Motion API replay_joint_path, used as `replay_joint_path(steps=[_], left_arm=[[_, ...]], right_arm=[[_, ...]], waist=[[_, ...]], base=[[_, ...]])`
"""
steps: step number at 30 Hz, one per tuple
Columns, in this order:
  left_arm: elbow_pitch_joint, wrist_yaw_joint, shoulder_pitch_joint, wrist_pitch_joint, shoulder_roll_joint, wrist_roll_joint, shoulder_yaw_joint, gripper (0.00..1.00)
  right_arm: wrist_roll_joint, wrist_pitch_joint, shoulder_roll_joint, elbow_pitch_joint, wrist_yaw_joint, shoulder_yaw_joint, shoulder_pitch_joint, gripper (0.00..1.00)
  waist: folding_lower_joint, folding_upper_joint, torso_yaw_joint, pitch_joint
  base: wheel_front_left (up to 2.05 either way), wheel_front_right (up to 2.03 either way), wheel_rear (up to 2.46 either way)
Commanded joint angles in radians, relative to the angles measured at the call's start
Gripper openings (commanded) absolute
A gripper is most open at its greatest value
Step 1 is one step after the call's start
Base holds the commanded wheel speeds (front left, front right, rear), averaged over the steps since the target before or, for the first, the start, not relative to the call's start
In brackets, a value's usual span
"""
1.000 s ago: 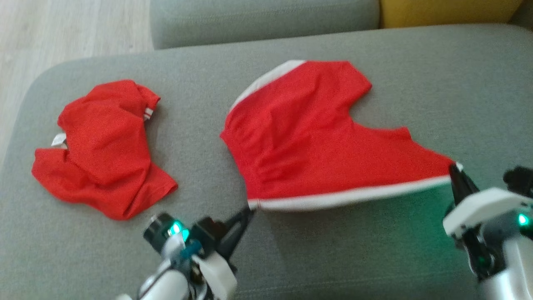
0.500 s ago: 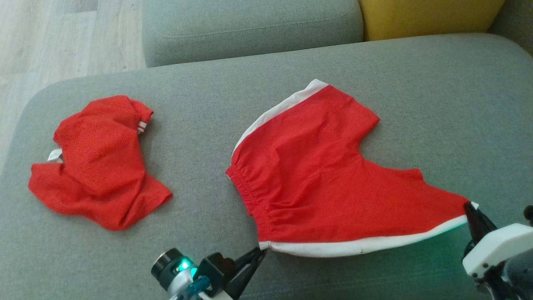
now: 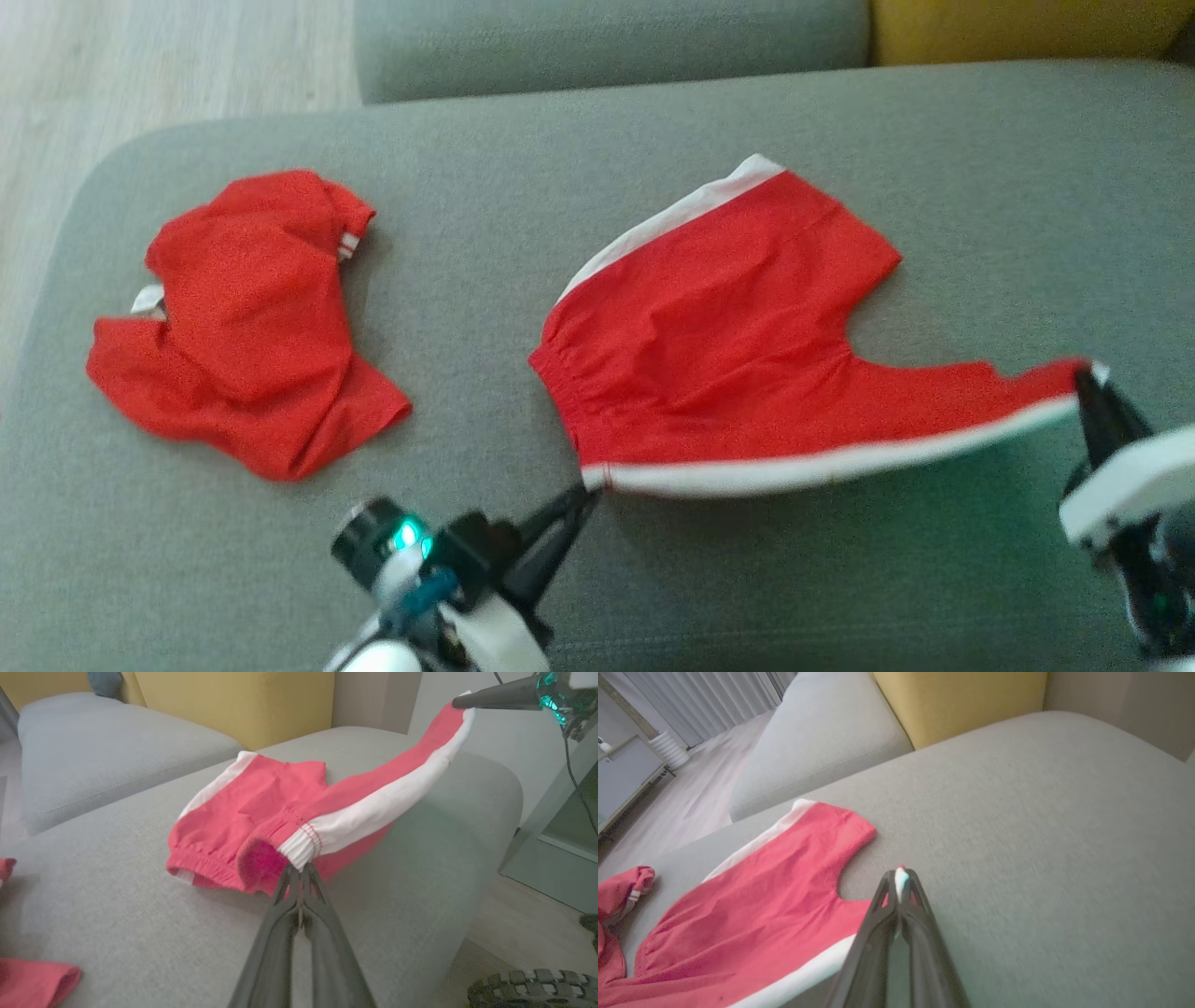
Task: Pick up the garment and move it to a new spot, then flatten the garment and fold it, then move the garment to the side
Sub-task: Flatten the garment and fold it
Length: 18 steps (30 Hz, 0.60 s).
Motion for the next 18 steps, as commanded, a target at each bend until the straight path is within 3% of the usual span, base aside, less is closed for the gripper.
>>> replay_joint_path(steps=[1,8,18], left_arm=[[-0.041,0.001,-0.082,0.001,0.015,-0.005,0.049,0.00],[-0.041,-0.016,-0.166,0.011,-0.005,-0.016,0.062,0.00],[0.078,-0.036,-0.337,0.009,-0.080,-0.040,0.088,0.00]], right_arm=[[-0.011,-0.004,-0.010,-0.045,0.007,0.020,-0.086,0.00],[-0.071,0.021,-0.034,0.042,0.007,0.046,-0.299,0.00],[-0.195,0.008,-0.100,0.326,0.007,0.101,-0.639,0.00]], waist=[[0.0001,-0.0001,0.019,0.028],[0.0001,-0.0001,0.054,0.106],[0.0001,-0.0001,0.131,0.231]], base=[[0.00,0.00,0.00],[0.00,0.00,0.00],[0.00,0.00,0.00]])
